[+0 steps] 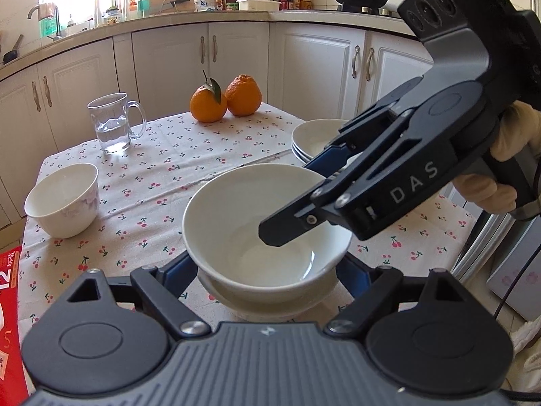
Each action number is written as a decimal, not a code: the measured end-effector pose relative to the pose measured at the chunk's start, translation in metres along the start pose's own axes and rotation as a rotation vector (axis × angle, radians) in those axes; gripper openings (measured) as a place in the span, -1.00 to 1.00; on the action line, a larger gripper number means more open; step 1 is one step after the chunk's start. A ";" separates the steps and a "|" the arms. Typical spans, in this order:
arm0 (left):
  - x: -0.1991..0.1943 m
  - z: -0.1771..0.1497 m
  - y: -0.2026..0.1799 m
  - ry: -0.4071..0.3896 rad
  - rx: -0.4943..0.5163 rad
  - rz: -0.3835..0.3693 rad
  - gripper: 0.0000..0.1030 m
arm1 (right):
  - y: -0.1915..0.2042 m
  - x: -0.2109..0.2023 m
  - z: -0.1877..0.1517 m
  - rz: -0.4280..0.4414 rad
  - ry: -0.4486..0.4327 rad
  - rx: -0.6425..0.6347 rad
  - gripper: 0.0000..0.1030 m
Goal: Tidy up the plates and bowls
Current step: 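Open the right tool and release the stacked bowl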
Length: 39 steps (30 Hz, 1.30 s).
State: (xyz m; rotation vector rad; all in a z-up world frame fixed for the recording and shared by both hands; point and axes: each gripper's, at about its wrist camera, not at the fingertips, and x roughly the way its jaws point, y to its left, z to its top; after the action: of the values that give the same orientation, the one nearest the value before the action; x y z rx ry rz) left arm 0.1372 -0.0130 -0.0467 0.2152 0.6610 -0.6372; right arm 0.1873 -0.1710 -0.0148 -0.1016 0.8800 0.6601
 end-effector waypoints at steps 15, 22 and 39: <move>0.001 -0.002 0.000 0.007 0.007 0.001 0.71 | 0.005 0.009 -0.005 -0.022 0.013 -0.032 0.29; 0.002 -0.003 0.002 0.002 0.000 -0.003 0.74 | 0.006 0.009 -0.006 -0.033 0.009 -0.041 0.32; -0.027 -0.007 0.016 -0.016 0.000 0.024 0.87 | 0.014 0.000 -0.001 -0.055 -0.024 -0.074 1.00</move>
State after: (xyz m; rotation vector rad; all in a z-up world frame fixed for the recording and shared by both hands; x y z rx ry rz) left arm 0.1273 0.0153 -0.0356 0.2171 0.6421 -0.6154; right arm 0.1786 -0.1602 -0.0136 -0.1834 0.8268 0.6415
